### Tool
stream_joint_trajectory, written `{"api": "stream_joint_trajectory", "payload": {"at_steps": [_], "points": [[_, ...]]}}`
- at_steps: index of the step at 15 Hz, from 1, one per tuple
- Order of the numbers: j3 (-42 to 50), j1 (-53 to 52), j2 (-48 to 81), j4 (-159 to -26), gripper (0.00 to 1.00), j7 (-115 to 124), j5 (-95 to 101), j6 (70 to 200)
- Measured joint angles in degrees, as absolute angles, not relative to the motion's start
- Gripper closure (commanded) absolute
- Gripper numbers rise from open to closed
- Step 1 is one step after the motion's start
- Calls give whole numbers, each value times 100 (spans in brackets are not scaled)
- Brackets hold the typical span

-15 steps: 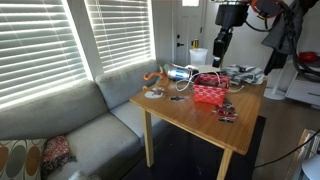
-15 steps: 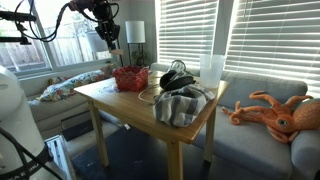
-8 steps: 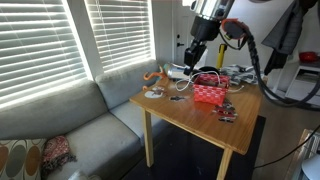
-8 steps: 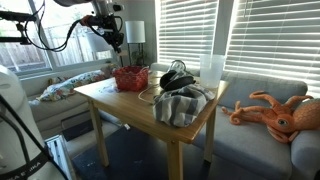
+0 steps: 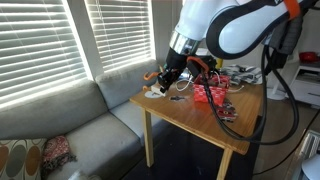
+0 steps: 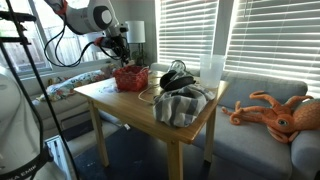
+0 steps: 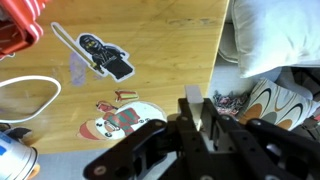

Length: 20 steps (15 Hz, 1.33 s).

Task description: Remove the wooden chip from the red basket and put it on the table

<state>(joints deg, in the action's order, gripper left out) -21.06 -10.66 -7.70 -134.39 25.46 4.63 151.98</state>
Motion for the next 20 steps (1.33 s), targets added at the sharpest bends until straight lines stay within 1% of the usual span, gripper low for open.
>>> {"api": "stream_joint_trajectory", "payload": {"at_steps": [3,10,20], "points": [[-2060,-997,-434,-13191,96,2967,908,15229],[-1929,-1066,-63,-12749,96,3039,1123,15051],[-1680,-1324,373,-12575,96,3058,1249,15027]]}}
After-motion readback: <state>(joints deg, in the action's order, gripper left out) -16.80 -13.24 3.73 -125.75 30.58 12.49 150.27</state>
